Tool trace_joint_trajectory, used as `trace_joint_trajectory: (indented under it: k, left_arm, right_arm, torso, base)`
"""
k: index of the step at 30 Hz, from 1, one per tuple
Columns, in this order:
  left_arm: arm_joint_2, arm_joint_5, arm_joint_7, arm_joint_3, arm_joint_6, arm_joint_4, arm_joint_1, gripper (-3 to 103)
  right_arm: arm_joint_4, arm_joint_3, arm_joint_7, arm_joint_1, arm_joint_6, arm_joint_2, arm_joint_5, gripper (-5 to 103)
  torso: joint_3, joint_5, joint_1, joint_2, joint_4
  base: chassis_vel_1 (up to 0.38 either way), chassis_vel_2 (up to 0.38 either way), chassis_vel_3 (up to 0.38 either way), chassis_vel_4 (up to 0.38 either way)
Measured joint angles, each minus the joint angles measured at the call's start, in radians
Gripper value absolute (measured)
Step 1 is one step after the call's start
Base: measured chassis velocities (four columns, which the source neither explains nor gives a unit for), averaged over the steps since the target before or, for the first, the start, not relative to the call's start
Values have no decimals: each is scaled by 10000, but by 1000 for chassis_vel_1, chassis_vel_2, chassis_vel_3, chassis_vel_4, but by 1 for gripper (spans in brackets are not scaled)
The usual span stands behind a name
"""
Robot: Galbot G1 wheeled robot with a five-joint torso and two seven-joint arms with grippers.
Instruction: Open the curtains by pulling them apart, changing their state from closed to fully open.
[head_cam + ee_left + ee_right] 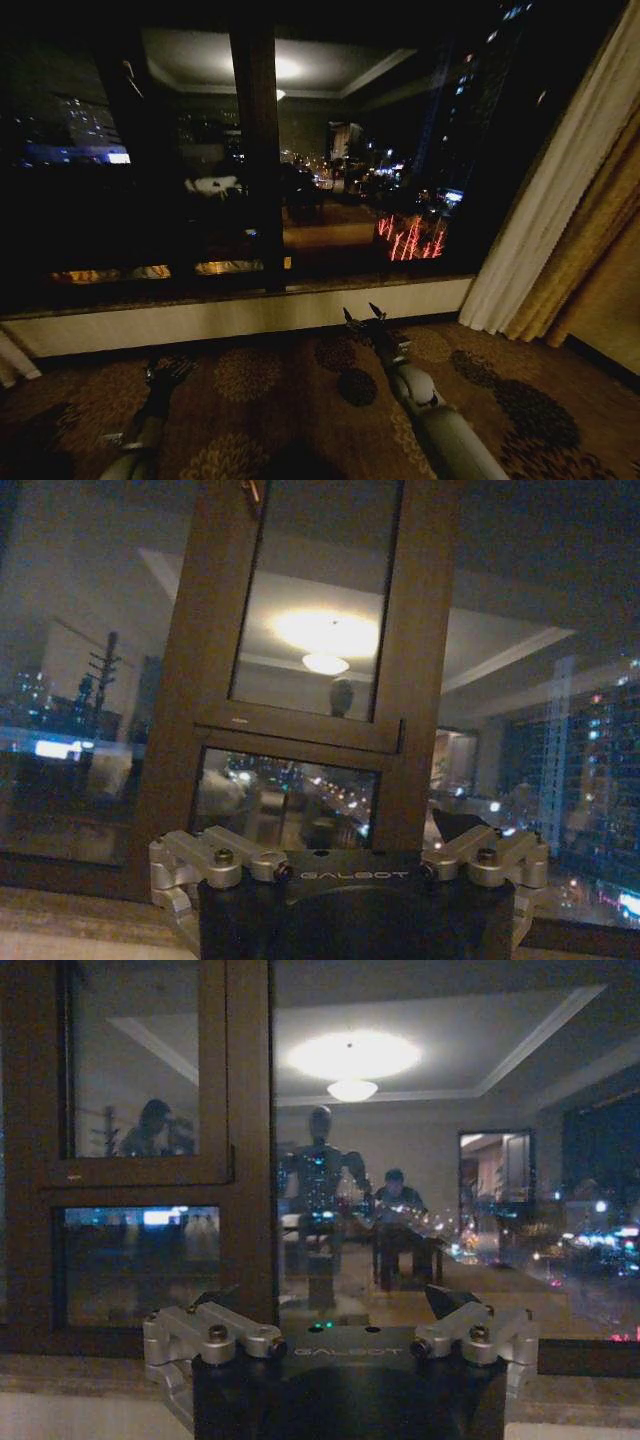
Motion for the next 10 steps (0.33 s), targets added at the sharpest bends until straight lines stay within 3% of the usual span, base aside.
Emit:
trace_joint_trajectory:
  k: [10]
  left_arm:
    - [0,0,0,0,0,0,0,100]
  right_arm:
    - [0,0,0,0,0,0,0,100]
  torso:
    - [1,0,3,-1,0]
  base:
    - [0,0,0,0]
